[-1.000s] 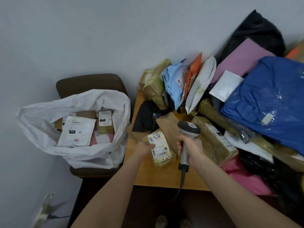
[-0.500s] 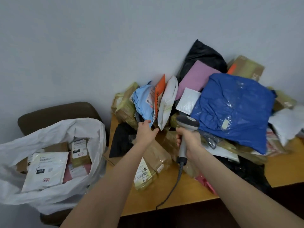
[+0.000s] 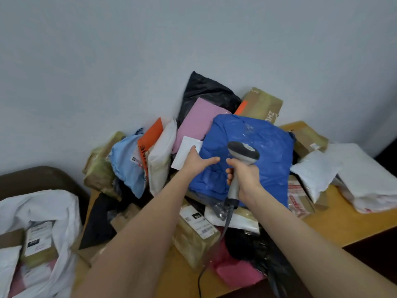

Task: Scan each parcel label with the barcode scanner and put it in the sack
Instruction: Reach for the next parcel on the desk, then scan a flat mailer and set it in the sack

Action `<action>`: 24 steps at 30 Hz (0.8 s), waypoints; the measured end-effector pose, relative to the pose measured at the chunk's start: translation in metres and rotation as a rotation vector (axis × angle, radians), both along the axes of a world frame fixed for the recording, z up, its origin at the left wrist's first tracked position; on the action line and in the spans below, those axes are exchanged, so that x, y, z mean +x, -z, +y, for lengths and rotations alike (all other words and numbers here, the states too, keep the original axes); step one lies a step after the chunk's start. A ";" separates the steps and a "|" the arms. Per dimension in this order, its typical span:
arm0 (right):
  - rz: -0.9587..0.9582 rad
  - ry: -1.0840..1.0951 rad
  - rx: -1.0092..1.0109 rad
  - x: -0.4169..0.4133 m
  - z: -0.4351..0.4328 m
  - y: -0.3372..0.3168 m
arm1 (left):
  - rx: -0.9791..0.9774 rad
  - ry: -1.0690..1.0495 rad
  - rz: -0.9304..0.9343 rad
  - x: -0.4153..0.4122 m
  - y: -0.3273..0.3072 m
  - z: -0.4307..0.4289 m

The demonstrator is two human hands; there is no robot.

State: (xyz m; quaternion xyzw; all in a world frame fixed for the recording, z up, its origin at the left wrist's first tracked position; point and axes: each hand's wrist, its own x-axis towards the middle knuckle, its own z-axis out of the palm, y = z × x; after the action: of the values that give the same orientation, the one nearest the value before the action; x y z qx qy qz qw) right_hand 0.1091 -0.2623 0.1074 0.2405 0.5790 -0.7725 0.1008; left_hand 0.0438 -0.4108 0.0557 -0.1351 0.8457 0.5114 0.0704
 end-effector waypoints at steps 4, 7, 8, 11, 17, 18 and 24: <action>-0.014 0.007 -0.035 -0.016 0.030 0.006 | -0.090 -0.114 0.045 -0.023 0.006 0.015; -0.020 0.003 -0.073 -0.022 0.042 0.007 | 0.036 -0.138 0.145 -0.028 -0.007 0.021; -0.022 0.000 -0.084 -0.023 0.044 0.005 | 0.093 -0.139 0.170 -0.026 -0.017 0.024; -0.009 -0.014 -0.130 -0.024 0.045 -0.004 | 0.167 -0.104 0.232 -0.021 -0.059 0.022; 0.090 -0.008 -0.218 -0.023 0.033 -0.033 | 0.043 0.025 0.423 -0.004 -0.146 -0.024; 0.102 0.010 -0.227 -0.023 0.032 -0.035 | -0.007 0.028 0.469 0.000 -0.162 -0.033; 0.087 0.153 -0.424 -0.029 0.025 -0.052 | -0.202 0.000 0.744 0.023 -0.241 -0.093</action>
State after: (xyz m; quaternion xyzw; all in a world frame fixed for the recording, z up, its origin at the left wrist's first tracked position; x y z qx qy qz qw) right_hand 0.0801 -0.2377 0.1591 0.2239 0.3877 -0.8918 0.0651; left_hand 0.0672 -0.5040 0.2963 0.0534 0.8595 0.4397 -0.2551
